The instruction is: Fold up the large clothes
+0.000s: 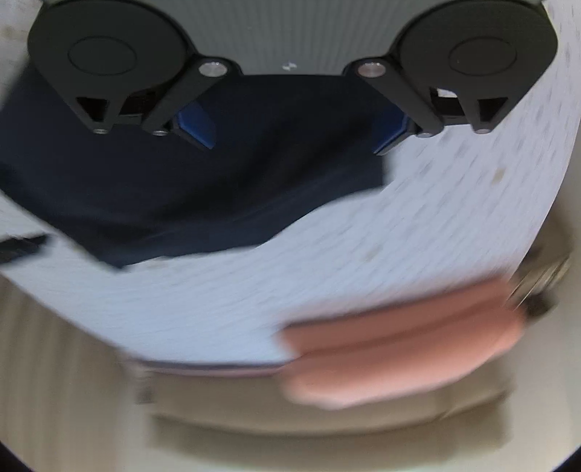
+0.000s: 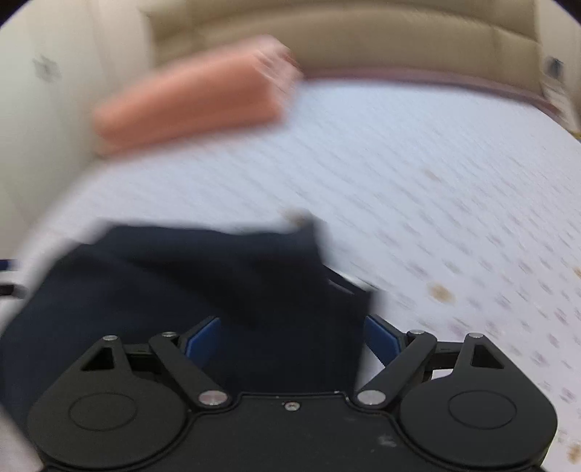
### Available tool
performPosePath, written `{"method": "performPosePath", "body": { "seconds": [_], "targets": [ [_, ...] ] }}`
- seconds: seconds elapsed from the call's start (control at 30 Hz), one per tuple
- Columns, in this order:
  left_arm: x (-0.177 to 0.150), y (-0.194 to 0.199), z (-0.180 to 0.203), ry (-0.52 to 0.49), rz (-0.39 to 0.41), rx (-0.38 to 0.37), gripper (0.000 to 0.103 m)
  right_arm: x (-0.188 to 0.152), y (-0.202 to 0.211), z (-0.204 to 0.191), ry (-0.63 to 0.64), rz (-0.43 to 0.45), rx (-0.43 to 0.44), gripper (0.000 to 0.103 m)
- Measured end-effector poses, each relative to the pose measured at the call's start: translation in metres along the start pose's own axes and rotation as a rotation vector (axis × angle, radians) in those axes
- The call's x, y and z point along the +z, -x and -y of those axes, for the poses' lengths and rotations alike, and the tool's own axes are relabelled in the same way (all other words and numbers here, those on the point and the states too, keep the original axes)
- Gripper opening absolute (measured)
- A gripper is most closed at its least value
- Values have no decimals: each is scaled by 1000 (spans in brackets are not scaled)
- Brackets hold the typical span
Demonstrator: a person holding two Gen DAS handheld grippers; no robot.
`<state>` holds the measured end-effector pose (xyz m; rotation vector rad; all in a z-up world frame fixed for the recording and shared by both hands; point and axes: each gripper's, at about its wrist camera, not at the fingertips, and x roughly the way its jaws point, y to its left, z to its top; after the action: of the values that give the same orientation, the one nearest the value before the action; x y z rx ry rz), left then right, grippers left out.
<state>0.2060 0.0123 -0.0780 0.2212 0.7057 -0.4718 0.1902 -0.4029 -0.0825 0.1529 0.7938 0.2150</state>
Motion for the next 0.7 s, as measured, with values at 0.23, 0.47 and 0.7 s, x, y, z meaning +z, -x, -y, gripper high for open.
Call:
{"method": "performPosePath", "body": {
  "seconds": [0.23, 0.47, 0.7],
  "targets": [
    [-14, -39, 95, -286, -106, -141, 101, -18, -22, -114, 370, -134, 269, 101],
    [-87, -24, 19, -147, -122, -215, 103, -66, -21, -33, 267, -193, 232, 102],
    [-72, 21, 26, -258, -133, -148, 99, -60, 37, -72, 466, -161, 72, 101]
  ]
}}
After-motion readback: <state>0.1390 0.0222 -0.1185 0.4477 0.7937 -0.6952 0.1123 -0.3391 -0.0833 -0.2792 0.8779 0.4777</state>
